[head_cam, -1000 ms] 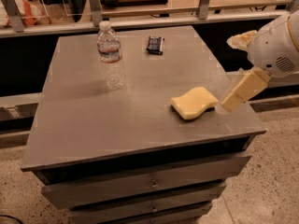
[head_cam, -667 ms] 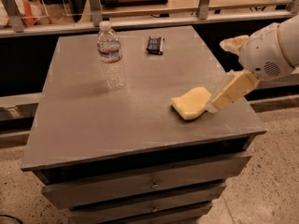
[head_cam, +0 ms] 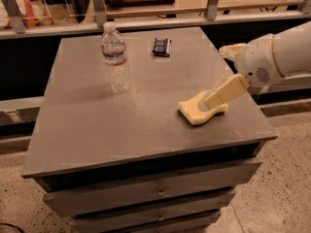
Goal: Knock water bottle over
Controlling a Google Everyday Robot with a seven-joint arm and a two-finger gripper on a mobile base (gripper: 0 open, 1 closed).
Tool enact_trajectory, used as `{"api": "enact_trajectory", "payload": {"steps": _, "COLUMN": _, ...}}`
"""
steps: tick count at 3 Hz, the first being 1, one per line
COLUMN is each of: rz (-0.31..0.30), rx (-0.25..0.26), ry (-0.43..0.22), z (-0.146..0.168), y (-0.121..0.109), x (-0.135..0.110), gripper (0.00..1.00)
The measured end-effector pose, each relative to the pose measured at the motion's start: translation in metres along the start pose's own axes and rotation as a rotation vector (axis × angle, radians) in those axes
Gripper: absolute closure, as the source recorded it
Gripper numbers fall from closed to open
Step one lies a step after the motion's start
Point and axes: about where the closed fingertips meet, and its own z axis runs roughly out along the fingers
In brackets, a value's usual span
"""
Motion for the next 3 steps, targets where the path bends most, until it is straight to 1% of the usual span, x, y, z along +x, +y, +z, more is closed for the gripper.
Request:
{"api": "enact_trajectory", "payload": {"steps": 1, "rz": 0.028, "rx": -0.031, "ry": -0.073, "z": 0.025, "y": 0.0, "x": -0.017, "gripper": 0.0}}
{"api": "enact_trajectory", "payload": {"steps": 2, "rz": -0.031, "rx": -0.067, "ry": -0.118, "z": 0.045, "y": 0.005, "x": -0.043, "gripper": 0.0}}
{"api": "enact_trajectory", "payload": {"steps": 3, "rz": -0.031, "rx": -0.067, "ry": -0.118, "z": 0.045, "y": 0.005, "x": -0.043, "gripper": 0.0}}
